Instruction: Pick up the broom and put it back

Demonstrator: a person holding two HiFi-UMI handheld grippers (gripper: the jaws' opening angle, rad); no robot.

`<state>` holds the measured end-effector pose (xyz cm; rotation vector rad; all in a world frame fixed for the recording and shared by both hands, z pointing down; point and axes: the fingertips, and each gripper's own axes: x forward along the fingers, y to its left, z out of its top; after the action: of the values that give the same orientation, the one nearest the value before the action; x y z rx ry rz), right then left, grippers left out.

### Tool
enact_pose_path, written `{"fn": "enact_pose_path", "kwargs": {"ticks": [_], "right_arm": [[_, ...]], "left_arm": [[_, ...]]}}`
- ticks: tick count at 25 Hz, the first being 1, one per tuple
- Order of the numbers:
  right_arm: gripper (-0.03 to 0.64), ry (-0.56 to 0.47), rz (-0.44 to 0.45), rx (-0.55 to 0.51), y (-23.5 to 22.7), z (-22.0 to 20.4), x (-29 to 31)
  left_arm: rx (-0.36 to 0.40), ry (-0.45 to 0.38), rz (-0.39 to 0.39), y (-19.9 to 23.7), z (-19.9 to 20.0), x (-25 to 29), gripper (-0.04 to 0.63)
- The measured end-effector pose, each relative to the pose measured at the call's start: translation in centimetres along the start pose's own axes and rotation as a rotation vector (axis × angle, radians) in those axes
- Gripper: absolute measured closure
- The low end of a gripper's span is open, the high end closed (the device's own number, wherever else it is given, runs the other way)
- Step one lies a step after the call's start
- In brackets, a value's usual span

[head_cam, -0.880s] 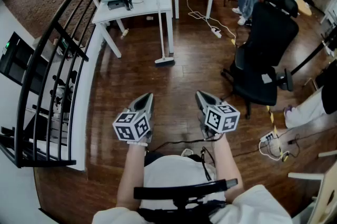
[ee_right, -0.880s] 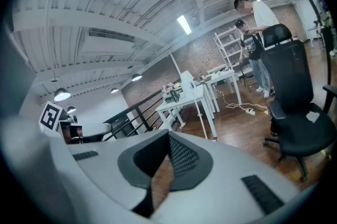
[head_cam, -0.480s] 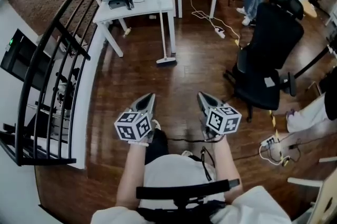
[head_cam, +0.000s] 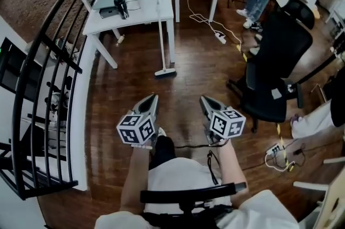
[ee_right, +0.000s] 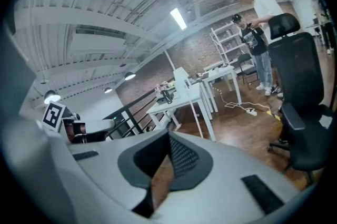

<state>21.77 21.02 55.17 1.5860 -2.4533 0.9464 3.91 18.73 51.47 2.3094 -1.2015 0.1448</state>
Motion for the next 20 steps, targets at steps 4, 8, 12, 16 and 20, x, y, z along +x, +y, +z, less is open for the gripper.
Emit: {"fn": "enact_pose_path", "kwargs": {"ticks": [4,8,12,16,20], "right_arm": [[0.607,0.029,-0.013,-0.014,0.4,2.6,7.0],[0.607,0.053,-0.022,-0.017,1.4,5.1,13.1],[0.607,0.049,-0.023,-0.026,3.4,8.0,18.9],[0.607,0.057,-0.029,-0.03,4.0,9.7,23.0],[0.607,0.055,-0.029,-0.019,4.0,10.6,25.5]], "left_arm": [[-0.027,0.001,-0.01,5.7,3.8,3.3,0.603],[-0.045,0.012,-0.009,10.6,6.6,5.0,0.603],[-0.046,0.029,-0.008,15.6,9.5,6.7,0.603],[-0.029,0.046,-0.008,18.8,11.9,9.0,0.603],[-0.03,0.053,-0.014,20.5,13.1,10.6,0.603]]}}
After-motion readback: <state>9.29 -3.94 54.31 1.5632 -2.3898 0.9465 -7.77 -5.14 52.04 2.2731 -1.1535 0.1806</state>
